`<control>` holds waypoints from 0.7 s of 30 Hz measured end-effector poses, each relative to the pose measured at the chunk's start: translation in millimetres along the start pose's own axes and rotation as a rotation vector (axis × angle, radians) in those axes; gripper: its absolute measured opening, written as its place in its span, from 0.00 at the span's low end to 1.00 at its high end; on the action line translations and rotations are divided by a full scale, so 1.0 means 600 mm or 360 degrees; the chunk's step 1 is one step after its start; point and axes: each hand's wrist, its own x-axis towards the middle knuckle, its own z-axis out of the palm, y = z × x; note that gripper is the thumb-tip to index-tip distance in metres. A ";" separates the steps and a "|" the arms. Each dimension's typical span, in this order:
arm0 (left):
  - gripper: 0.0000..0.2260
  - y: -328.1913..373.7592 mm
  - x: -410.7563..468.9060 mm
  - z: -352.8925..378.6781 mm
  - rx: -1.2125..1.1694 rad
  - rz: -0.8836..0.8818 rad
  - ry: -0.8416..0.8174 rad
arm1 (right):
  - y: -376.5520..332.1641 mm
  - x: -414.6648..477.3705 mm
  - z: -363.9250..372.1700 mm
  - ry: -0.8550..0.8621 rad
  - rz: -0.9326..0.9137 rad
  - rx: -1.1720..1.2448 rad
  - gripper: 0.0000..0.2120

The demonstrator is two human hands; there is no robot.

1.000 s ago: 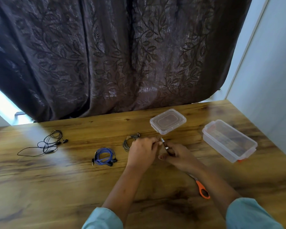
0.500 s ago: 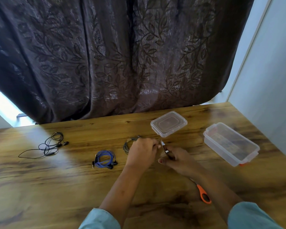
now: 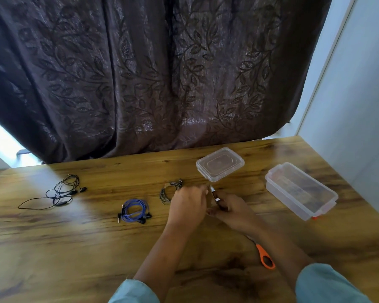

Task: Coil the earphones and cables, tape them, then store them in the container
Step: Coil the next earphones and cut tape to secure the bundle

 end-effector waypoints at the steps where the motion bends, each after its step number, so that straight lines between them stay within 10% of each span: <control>1: 0.10 0.000 0.000 -0.002 -0.0053 0.0011 -0.0014 | 0.000 0.000 0.000 0.0001 0.0007 0.0010 0.08; 21: 0.07 -0.011 -0.009 0.003 -0.0270 -0.0142 0.0188 | -0.013 0.006 0.008 -0.0093 0.0038 -0.0046 0.18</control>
